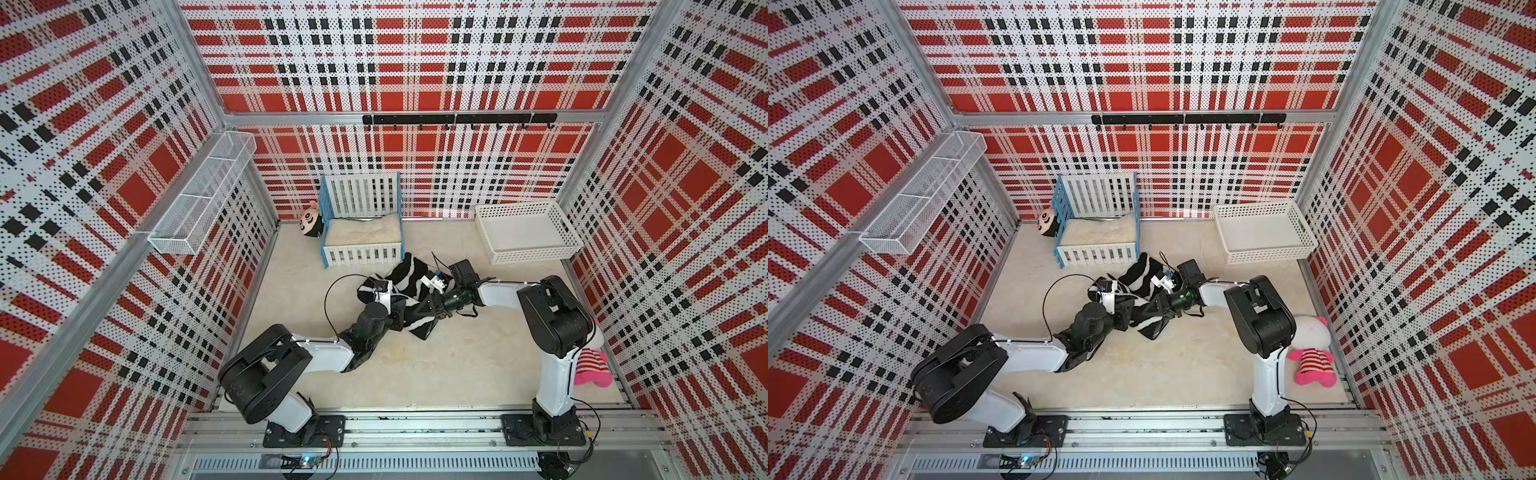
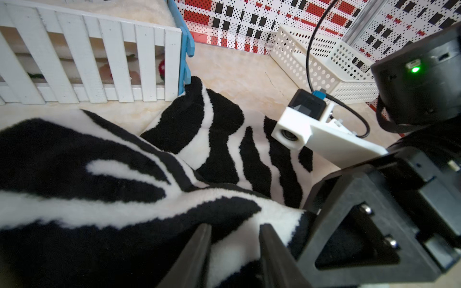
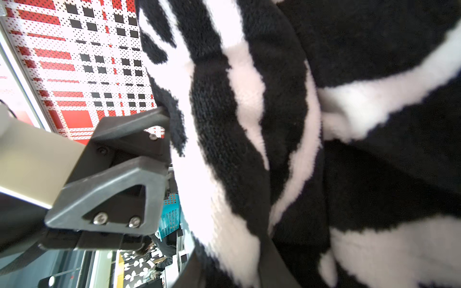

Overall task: Roll up the pillowcase
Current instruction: Roll the pillowcase at the center of the board.

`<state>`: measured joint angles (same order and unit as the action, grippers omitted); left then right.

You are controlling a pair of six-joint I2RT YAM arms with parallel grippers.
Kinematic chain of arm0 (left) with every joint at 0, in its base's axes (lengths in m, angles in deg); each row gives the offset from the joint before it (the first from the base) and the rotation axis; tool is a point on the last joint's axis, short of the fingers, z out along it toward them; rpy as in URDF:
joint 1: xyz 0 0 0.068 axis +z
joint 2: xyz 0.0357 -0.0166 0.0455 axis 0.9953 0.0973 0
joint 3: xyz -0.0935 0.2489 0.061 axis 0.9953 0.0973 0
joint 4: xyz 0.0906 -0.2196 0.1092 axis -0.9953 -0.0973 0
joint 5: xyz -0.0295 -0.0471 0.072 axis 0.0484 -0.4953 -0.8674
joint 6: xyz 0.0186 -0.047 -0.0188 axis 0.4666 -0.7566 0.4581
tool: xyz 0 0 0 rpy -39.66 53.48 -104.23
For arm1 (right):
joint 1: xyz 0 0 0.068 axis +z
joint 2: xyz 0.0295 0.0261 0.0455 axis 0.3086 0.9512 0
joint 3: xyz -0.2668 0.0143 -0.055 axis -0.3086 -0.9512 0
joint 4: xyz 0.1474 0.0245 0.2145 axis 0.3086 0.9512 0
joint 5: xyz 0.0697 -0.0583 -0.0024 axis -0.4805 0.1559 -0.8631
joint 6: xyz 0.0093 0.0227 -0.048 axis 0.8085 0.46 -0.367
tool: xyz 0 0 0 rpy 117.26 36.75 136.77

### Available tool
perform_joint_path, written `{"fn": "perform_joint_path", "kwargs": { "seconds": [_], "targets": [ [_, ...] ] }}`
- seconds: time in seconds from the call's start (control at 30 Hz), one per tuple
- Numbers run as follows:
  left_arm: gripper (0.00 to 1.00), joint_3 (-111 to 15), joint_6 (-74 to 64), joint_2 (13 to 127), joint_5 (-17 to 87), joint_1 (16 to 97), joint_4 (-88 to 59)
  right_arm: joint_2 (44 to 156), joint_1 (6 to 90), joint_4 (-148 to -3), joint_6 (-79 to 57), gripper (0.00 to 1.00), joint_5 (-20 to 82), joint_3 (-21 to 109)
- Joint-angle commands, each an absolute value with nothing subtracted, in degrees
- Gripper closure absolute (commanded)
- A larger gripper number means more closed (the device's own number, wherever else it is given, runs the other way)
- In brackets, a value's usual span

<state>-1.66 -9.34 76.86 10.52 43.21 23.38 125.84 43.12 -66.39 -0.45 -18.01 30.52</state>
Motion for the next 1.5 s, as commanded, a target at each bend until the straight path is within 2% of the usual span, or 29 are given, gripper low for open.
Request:
{"fn": "perform_joint_path", "kwargs": {
  "seconds": [0.0, 0.07, 0.13, 0.17, 0.2, 0.27, 0.43, 0.5, 0.57, 0.6, 0.63, 0.77, 0.9, 1.13, 1.47],
  "targets": [
    [0.62, -3.8, -7.8, 81.8, 11.0, 44.4, 24.6, 127.4, 42.5, -63.6, -0.7, 0.65, -17.0, 30.9],
    [0.62, -4.8, -8.3, 83.6, 11.7, 44.8, 24.6, 126.0, 42.5, -62.3, -1.6, 0.54, -15.3, 31.8],
    [0.62, -5.4, -8.3, 84.7, 12.3, 45.1, 24.5, 124.3, 42.5, -57.5, -5.1, 0.47, -11.6, 33.9],
    [0.62, -5.6, -8.3, 85.1, 12.5, 45.3, 24.4, 123.0, 42.6, -54.8, -7.1, 0.39, -9.6, 35.3],
    [0.62, -5.7, -8.3, 85.5, 12.7, 45.4, 24.2, 121.4, 42.6, -53.2, -8.4, 0.35, -7.2, 35.9],
    [0.62, -6.0, -8.3, 86.2, 13.2, 45.6, 24.0, 117.7, 42.7, -50.4, -10.8, 0.32, -1.2, 36.6],
    [0.62, -6.9, -9.8, 87.1, 14.0, 45.8, 23.7, 110.0, 42.9, -49.8, -14.3, 0.31, 14.9, 35.7],
    [0.62, -7.3, -9.8, 87.4, 14.4, 45.8, 23.6, 108.4, 43.2, -50.9, -16.2, 0.39, 22.8, 35.3],
    [0.62, -7.4, -9.8, 87.5, 14.5, 45.7, 23.4, 108.7, 43.4, -52.5, -18.7, 0.53, 29.0, 35.2],
    [0.62, -7.5, -9.8, 87.4, 14.4, 45.7, 23.4, 109.8, 43.4, -53.0, -20.0, 0.76, 32.3, 35.5],
    [0.62, -7.6, -9.8, 87.5, 14.6, 45.6, 23.3, 111.3, 43.4, -53.5, -20.7, 0.90, 35.1, 35.9],
    [0.62, -8.3, -9.7, 87.6, 14.7, 45.5, 22.4, 117.9, 43.4, -54.7, -21.8, 0.99, 40.1, 38.6],
    [0.62, -9.3, -9.7, 87.9, 14.8, 45.3, 21.2, 123.2, 43.4, -53.9, -20.9, 1.00, 43.9, 41.1],
    [0.62, -13.8, -9.6, 89.9, 15.7, 45.1, 17.2, 129.1, 43.5, -52.4, -21.4, 1.00, 36.1, 42.0],
    [0.62, -25.9, -8.8, 97.4, 17.7, 45.8, 8.5, 129.9, 43.7, -53.0, -21.6, 1.00, 32.4, 39.6]
  ]
}}
